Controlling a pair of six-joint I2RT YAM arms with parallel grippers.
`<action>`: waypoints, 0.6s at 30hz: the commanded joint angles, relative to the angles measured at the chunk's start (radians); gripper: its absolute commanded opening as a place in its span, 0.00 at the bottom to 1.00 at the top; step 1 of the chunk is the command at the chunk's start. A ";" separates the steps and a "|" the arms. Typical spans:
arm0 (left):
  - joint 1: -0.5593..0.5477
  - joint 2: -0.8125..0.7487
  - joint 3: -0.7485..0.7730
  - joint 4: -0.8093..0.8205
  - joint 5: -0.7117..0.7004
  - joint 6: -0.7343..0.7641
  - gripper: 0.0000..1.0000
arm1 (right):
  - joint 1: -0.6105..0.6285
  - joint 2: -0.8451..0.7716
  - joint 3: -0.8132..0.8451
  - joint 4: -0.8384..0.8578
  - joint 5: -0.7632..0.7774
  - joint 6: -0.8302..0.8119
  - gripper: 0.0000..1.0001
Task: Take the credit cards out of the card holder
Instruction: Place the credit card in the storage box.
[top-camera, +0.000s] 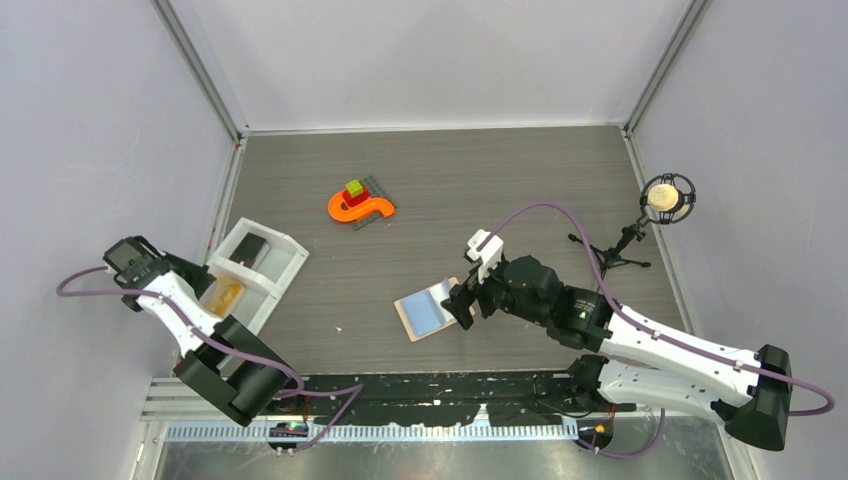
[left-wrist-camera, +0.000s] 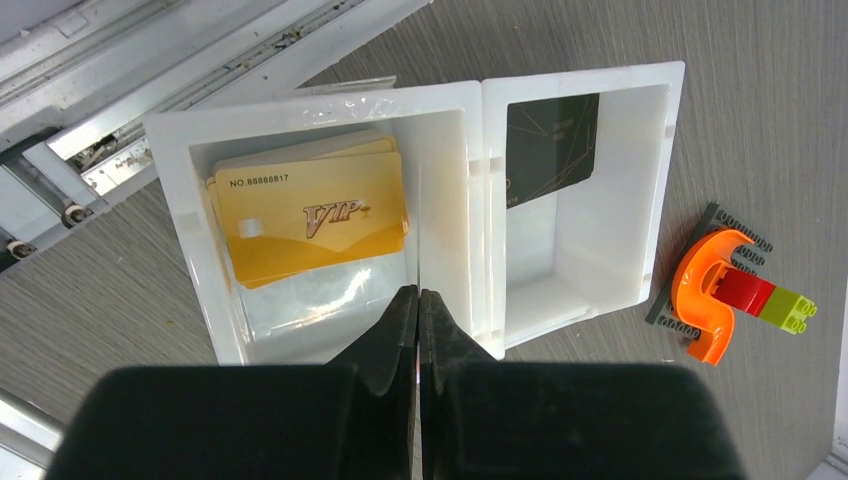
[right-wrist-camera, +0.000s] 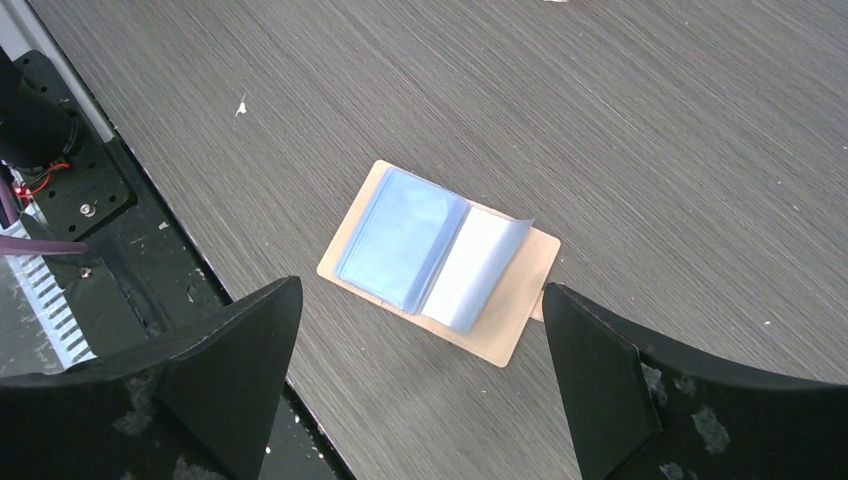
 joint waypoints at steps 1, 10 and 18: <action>0.002 0.006 0.044 0.003 -0.022 0.023 0.00 | -0.009 -0.011 0.045 0.040 -0.002 -0.025 0.98; -0.014 0.054 0.056 -0.014 -0.058 0.027 0.02 | -0.018 -0.025 0.046 0.036 -0.012 -0.027 0.98; -0.016 0.106 0.098 -0.052 -0.119 0.044 0.04 | -0.021 -0.053 0.038 0.024 -0.007 -0.027 0.98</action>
